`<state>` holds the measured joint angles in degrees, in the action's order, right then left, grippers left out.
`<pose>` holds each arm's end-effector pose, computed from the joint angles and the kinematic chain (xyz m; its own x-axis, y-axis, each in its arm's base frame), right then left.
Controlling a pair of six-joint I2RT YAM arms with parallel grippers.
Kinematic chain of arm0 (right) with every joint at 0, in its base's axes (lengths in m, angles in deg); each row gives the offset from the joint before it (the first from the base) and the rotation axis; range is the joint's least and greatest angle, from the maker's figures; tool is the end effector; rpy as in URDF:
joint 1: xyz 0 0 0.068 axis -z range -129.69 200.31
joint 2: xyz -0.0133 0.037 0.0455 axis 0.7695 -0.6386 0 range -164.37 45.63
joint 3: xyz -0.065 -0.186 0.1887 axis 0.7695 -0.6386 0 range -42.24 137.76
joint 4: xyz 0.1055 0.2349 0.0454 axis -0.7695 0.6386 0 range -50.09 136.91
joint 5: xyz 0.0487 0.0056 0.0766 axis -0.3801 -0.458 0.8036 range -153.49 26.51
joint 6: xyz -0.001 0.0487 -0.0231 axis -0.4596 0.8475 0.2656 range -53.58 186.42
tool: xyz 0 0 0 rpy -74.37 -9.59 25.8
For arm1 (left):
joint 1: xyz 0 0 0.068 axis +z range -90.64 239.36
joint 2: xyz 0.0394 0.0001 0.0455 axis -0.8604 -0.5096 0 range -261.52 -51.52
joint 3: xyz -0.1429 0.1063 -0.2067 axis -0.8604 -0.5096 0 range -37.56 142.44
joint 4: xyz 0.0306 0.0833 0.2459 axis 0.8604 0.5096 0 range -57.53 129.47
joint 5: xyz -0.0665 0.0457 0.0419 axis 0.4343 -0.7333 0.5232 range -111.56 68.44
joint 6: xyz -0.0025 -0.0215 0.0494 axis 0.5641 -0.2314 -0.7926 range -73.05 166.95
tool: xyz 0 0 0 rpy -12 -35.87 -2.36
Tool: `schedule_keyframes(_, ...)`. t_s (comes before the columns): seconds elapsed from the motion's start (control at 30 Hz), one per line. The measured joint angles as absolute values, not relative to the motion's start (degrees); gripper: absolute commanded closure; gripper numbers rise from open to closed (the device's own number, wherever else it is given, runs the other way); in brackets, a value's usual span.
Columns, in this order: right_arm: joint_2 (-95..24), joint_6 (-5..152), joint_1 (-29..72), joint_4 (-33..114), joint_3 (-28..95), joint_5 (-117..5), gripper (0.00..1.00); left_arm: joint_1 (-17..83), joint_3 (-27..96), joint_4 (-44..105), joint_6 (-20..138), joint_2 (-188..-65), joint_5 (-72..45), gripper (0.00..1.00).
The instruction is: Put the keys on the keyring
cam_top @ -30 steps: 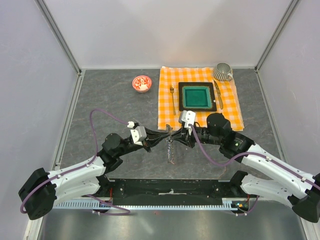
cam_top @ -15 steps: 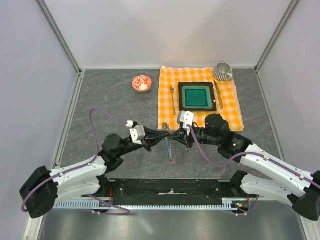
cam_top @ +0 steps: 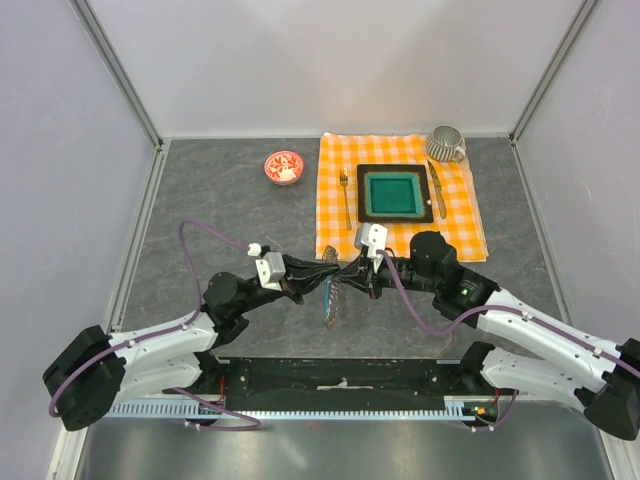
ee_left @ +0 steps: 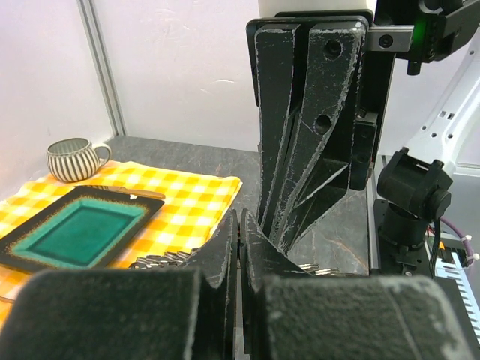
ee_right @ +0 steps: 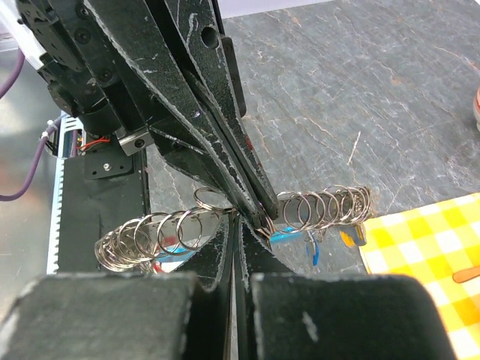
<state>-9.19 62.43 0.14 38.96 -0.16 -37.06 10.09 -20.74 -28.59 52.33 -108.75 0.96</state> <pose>0.1311 0.1820 0.3121 -0.0633 -0.1731 -0.9829 -0.9735 0.2274 0.0226 0.1218 -0.1624 0.2600 0.1414 -0.2970 -0.9443 0.9513 0.3046 0.0467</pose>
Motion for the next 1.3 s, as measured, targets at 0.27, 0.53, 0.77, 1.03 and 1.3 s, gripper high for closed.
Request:
schedule_keyframes(0.27, -10.6, 63.9, 0.1, 37.0, -0.7, -35.1, 0.85, 10.1, -22.4, -34.1, 54.1, -111.1, 0.9, 0.98)
schedule_keyframes(0.53, -7.9, 63.4, -0.4, 40.8, -0.8, -37.8, 0.62, 10.0, -23.8, -37.1, 55.3, -111.4, 0.5, 0.98)
schedule_keyframes(0.77, -2.6, 61.5, 6.3, 46.6, -0.6, -38.1, 0.61, 9.7, -24.4, -36.1, 54.9, -106.5, 0.8, 0.98)
schedule_keyframes(1.03, -4.3, 60.8, 8.2, 45.3, -0.1, -30.9, 0.61, 9.6, -24.4, -34.9, 54.8, -105.8, 1.6, 0.98)
schedule_keyframes(1.3, -6.3, 61.8, 8.2, 39.8, -0.1, -25.3, 0.62, 9.6, -24.4, -34.9, 54.8, -106.3, 3.4, 0.98)
